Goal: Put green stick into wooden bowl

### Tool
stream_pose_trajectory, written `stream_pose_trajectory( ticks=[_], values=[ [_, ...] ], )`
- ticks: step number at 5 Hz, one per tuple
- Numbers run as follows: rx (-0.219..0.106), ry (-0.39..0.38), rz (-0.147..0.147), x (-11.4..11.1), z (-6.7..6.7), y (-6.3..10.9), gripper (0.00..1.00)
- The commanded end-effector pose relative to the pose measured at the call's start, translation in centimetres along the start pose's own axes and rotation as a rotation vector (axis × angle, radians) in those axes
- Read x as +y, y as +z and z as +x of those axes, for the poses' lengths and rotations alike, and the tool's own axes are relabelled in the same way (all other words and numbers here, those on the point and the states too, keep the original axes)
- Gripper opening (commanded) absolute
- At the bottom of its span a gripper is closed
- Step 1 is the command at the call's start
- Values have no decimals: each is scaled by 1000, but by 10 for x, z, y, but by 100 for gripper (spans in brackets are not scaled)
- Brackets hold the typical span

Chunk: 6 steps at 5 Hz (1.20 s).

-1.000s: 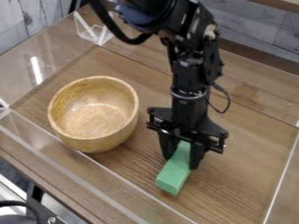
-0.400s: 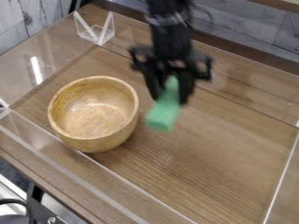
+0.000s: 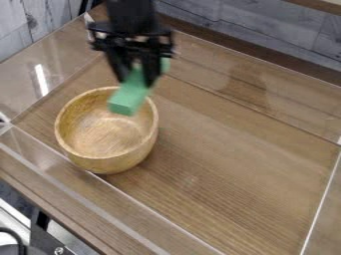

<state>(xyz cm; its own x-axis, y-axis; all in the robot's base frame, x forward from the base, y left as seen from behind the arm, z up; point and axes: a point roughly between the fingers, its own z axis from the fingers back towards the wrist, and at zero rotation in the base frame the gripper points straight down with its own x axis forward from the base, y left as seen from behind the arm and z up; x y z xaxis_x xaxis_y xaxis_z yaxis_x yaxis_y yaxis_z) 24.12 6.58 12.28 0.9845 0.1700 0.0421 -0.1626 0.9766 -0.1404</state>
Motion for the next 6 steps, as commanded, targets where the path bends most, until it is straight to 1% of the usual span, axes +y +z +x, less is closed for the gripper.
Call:
stream_pose_trajectory(
  ticks=[1,2,3,4,5,6],
  values=[
    [-56,-39,27,27,2,13,0],
    [-50,-52,38,49,-3,9,0],
    [-32,-71,45,56,-9,0,0],
    [5,-99,34,44,-17,-6,0],
    [23,-130,18,23,-24,-9,0],
    [31,-127,16,22,-24,-11,0]
  ],
)
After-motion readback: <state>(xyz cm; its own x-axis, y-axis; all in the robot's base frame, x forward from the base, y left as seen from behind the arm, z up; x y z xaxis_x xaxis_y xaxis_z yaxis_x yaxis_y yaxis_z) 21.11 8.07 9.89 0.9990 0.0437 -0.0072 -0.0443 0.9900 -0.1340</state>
